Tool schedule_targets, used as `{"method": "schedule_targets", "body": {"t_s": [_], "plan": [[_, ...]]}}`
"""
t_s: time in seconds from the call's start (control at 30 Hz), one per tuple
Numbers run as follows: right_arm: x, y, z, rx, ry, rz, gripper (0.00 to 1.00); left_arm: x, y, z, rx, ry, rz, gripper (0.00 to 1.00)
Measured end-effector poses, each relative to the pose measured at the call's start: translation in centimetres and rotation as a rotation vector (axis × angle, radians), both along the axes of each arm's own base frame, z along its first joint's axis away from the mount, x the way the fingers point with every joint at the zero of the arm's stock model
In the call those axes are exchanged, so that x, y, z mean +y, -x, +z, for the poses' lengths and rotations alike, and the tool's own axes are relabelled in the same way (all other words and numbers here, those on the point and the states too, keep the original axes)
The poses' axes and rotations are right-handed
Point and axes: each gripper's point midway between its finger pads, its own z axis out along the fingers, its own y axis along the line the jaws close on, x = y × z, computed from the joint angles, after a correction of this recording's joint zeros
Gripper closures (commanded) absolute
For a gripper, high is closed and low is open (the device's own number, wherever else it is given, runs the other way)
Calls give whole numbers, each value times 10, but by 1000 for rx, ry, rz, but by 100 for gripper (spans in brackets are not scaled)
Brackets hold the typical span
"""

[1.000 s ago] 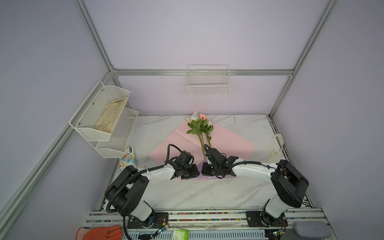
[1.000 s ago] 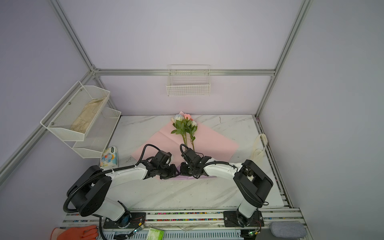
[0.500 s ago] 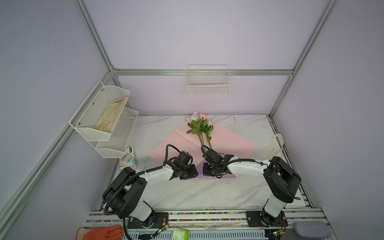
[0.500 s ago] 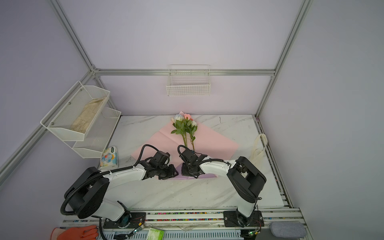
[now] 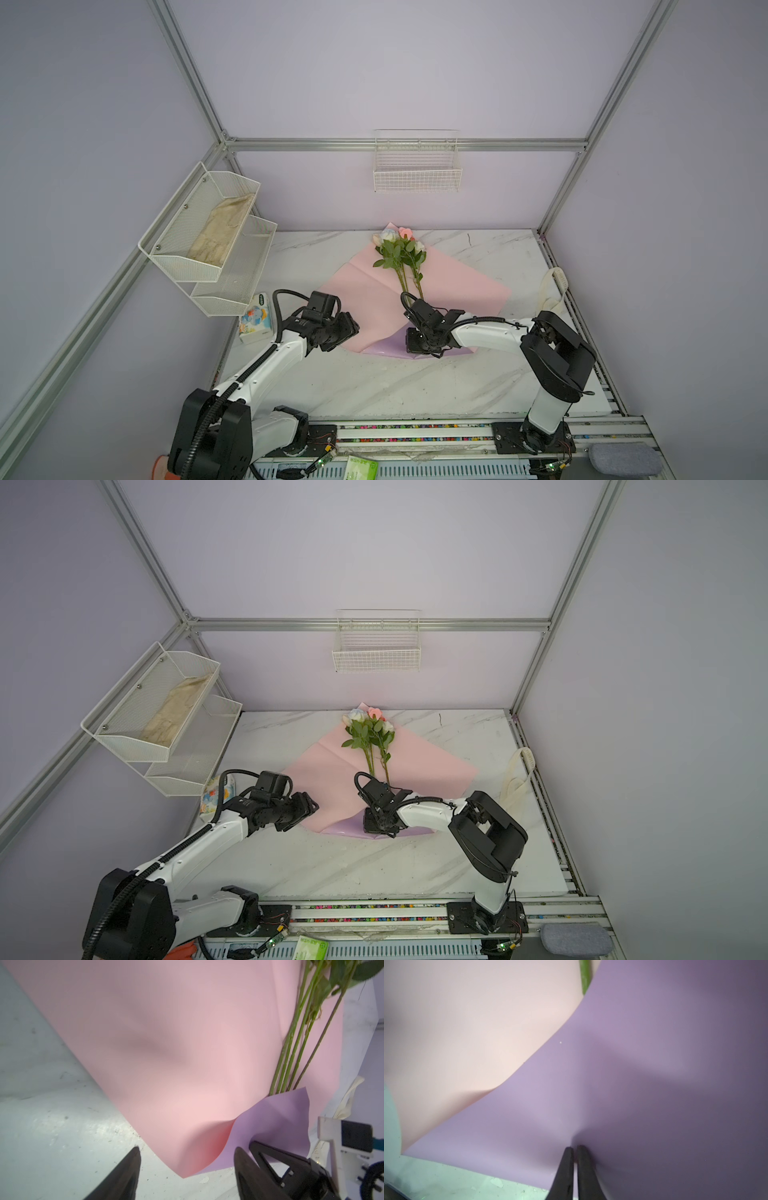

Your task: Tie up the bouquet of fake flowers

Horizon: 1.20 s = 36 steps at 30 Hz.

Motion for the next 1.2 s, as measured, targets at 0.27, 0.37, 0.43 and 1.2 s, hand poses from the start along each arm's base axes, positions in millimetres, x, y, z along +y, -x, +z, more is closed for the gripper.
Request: {"method": "schedule_targets", "body": {"t_s": [0.27, 0.37, 0.43, 1.2], "plan": [[12, 6, 4, 20, -53, 37, 83, 15, 17, -34, 105, 114, 84, 27], [11, 7, 3, 24, -48, 36, 82, 11, 16, -39, 125, 157, 88, 27], [12, 8, 1, 31, -50, 41, 83, 9, 12, -40, 123, 180, 93, 27], [19, 9, -1, 39, -72, 75, 82, -16, -49, -45, -12, 421, 93, 27]]}}
